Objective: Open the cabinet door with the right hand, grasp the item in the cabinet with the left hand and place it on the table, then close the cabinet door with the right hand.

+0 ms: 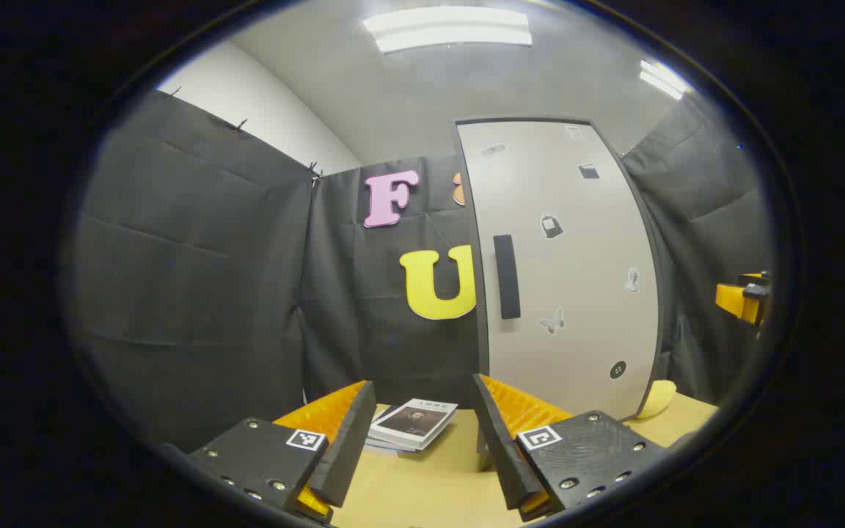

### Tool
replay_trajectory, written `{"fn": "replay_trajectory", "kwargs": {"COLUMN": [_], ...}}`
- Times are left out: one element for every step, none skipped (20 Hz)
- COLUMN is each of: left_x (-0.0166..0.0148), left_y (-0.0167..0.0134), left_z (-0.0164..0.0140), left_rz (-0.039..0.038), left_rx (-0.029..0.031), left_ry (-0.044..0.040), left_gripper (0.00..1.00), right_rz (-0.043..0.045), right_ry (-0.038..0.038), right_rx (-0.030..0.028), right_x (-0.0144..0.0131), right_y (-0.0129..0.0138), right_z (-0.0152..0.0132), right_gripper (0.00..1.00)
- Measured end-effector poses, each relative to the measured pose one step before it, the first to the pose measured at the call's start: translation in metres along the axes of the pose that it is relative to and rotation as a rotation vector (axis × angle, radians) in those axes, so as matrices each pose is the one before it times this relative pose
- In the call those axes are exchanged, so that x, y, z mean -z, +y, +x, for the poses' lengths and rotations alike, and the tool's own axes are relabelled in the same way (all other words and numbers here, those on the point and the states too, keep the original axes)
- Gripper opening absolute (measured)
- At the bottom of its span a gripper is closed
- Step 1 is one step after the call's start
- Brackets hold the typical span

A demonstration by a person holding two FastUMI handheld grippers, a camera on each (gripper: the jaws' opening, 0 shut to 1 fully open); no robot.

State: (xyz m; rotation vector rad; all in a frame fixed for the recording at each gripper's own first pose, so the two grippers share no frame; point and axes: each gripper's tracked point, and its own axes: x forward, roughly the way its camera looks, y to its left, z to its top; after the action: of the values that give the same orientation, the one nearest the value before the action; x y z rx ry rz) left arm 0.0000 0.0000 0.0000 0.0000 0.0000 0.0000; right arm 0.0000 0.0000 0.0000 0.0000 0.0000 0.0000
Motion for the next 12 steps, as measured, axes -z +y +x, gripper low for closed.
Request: {"fn": "replay_trajectory", "kwargs": {"left_x": [0.00225, 0.00057, 0.0011, -0.00085, -0.00036, -0.00117, -0.00078, -0.001, -0.00031, -0.00156, -0.00077, -0.0018], "left_y": [0.00104, 0.00046, 0.00143, 0.00116, 0.00063, -0.00014, -0.00093, -0.00134, -0.00162, -0.00076, -0.0004, -0.00096], "left_z": [-0.00102, 0.00032, 0.00055, -0.00014, 0.00011, 0.00037, 0.0, 0.00027, 0.00093, -0.0001, -0.00038, -0.00074], "left_rz": [-0.00394, -0.00142, 0.00148, 0.00501, 0.00658, 0.00573, 0.00323, 0.00172, 0.00128, 0.00185, 0.00201, 0.00264], "left_rx": [-0.00124, 0.00001, -0.00154, -0.00071, 0.00038, 0.00138, 0.00293, 0.0032, 0.00343, 0.0023, 0.00216, 0.00215], "left_ry": [0.0031, 0.00261, 0.00001, -0.00268, -0.00265, -0.00258, -0.00323, -0.00054, -0.00076, -0.00194, -0.00338, -0.00108], "left_gripper": [0.79, 0.79, 0.79, 0.79, 0.79, 0.79, 0.79, 0.8, 0.79, 0.79, 0.79, 0.79], "right_rz": [0.00253, 0.00287, 0.00047, -0.00297, -0.00335, 0.00105, 0.00435, 0.00521, 0.00436, 0.00292, 0.00103, 0.00132], "right_ry": [0.00323, 0.00099, -0.00104, -0.00314, -0.00135, 0.00084, 0.00253, 0.00004, 0.001, 0.0027, 0.00287, 0.00316], "right_rx": [0.00038, 0.00026, -0.00189, 0.00163, 0.00321, -0.00125, -0.00215, 0.00075, 0.00173, 0.00097, 0.00173, 0.00141], "right_x": [0.00035, -0.0005, -0.00033, -0.00143, 0.00014, -0.00061, 0.00145, -0.00036, 0.00113, 0.00069, 0.00236, 0.00134], "right_y": [0.0004, 0.0012, 0.00019, 0.0005, -0.00061, 0.00051, 0.00065, 0.0002, -0.00084, -0.00049, -0.00097, -0.00081], "right_z": [0.00049, 0.00058, -0.00109, 0.0007, -0.00009, 0.00043, -0.00085, -0.00029, -0.00077, 0.00056, -0.00167, -0.0006], "right_gripper": [0.95, 0.95, 0.95, 0.93, 0.95, 0.95, 0.95, 0.95, 0.95, 0.95, 0.95, 0.96]}}
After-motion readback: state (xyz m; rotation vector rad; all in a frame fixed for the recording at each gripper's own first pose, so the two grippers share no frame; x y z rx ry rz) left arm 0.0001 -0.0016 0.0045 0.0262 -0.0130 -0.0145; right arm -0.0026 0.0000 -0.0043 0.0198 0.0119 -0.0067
